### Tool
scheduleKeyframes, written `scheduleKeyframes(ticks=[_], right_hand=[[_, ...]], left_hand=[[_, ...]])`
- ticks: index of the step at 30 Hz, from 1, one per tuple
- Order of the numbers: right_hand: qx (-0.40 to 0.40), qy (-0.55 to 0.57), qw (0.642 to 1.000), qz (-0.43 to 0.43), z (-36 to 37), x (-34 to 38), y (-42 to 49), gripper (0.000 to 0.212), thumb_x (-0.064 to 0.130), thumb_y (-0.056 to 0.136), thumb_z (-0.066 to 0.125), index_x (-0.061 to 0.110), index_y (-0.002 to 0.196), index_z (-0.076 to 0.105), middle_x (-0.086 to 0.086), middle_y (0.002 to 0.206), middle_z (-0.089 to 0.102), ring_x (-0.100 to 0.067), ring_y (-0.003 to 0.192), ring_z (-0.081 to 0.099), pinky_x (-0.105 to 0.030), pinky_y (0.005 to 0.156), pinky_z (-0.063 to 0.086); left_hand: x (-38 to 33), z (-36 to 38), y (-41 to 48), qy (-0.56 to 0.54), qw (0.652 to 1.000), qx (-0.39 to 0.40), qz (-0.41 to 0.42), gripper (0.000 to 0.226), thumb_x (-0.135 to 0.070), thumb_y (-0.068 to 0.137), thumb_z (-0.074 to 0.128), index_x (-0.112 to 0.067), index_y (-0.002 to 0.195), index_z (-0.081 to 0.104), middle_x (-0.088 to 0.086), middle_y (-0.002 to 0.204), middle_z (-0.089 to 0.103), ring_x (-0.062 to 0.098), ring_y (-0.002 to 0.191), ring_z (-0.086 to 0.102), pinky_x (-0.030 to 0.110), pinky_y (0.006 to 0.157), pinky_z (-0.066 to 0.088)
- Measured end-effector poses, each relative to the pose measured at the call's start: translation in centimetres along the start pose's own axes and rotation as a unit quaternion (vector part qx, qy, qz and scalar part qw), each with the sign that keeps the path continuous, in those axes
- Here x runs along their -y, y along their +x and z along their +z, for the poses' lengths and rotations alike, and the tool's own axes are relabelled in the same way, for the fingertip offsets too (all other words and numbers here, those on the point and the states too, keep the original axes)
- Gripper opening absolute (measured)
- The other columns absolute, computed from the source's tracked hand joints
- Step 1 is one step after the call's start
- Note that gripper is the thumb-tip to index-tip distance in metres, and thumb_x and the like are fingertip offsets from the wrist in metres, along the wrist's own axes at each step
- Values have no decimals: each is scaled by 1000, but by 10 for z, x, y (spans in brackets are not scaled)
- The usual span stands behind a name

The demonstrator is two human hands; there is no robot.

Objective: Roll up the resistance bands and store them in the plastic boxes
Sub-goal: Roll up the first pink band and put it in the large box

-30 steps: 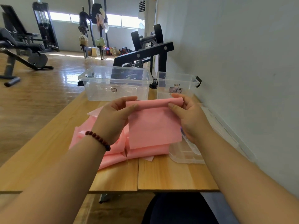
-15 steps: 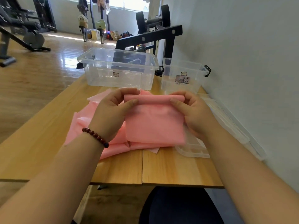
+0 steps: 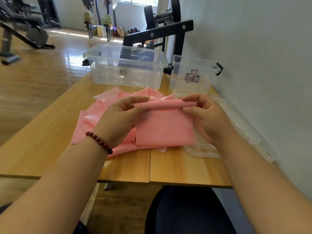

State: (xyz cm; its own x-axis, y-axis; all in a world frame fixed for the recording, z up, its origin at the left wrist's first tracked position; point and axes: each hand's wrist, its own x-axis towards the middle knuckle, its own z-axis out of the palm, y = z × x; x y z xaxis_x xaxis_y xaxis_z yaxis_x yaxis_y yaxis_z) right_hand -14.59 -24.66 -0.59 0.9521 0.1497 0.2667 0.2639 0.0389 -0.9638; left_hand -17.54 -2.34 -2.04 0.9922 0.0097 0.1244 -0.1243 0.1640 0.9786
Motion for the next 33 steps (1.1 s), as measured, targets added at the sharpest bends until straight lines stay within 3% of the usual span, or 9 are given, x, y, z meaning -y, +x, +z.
scheduleKeyframes(ticks=[3, 6, 11, 13, 17, 25, 27, 30, 33], right_hand=[[-25, -27, 999, -11, 3, -1, -6, 18, 8, 85, 72, 25, 88, 70, 5, 97, 70, -13, 94, 62, -34, 82, 53], [-36, -25, 999, 1, 4, -4, -11, 30, 9, 89, 68, 31, 108, 61, 6, 107, 70, -11, 97, 65, -26, 75, 55], [-61, -57, 996, 5, 3, -6, -19, 22, 8, 89, 69, 30, 88, 71, 2, 105, 71, -15, 97, 64, -36, 83, 53], [-58, -55, 997, -4, 3, -5, -21, 25, 10, 88, 69, 35, 85, 73, 3, 105, 72, -17, 101, 64, -37, 86, 51], [-49, -73, 996, -8, 1, -2, -24, 22, 14, 83, 71, 35, 87, 74, 1, 113, 72, -21, 113, 63, -44, 97, 50], [-86, -94, 992, -5, 5, 5, -25, 15, 15, 90, 68, 29, 85, 70, 2, 101, 71, -14, 94, 62, -36, 83, 49], [-83, -93, 992, 4, 4, 4, -25, 14, 16, 91, 67, 30, 95, 68, 3, 104, 70, -12, 91, 63, -31, 76, 48], [-79, -83, 993, 16, 2, 3, -25, 15, 19, 90, 69, 27, 102, 67, 0, 111, 69, -11, 92, 63, -28, 73, 49], [-73, -73, 995, 14, 1, 3, -26, 14, 16, 89, 70, 26, 99, 68, -1, 108, 70, -13, 94, 63, -30, 74, 50]], left_hand=[[1, -3, -4, 32, 999, -8, 11, 15, -16, 86, 69, -24, 97, 74, 6, 109, 70, 23, 103, 64, 39, 88, 55], [2, -5, -6, 50, 998, 17, 21, 26, -5, 91, 62, -27, 100, 73, -1, 111, 70, 16, 103, 64, 31, 86, 54], [-2, 1, -10, -29, 999, 32, -8, 37, -10, 83, 66, -22, 118, 63, -4, 110, 70, 10, 102, 67, 26, 85, 56], [-2, 3, -11, -33, 999, 24, -15, 35, -18, 77, 68, -19, 111, 66, -3, 100, 72, 12, 96, 68, 27, 83, 58], [-1, 4, -12, 38, 999, 3, 17, 18, -9, 88, 66, -20, 101, 71, -5, 93, 73, 13, 93, 67, 31, 85, 57], [-5, 1, -15, 66, 997, 36, 5, 25, -1, 90, 61, -23, 100, 69, 2, 97, 68, 15, 88, 63, 24, 72, 54], [-6, 0, -16, 50, 998, 45, 0, 20, -7, 87, 67, -21, 102, 70, 8, 102, 68, 26, 96, 65, 29, 78, 58], [-9, 1, -20, 61, 998, 32, 11, 31, -37, 72, 75, -24, 101, 75, 14, 108, 68, 40, 109, 60, 54, 94, 53], [-7, 2, -18, 61, 998, 24, 21, 20, -23, 84, 71, -25, 104, 72, 3, 104, 72, 31, 108, 64, 48, 93, 55]])
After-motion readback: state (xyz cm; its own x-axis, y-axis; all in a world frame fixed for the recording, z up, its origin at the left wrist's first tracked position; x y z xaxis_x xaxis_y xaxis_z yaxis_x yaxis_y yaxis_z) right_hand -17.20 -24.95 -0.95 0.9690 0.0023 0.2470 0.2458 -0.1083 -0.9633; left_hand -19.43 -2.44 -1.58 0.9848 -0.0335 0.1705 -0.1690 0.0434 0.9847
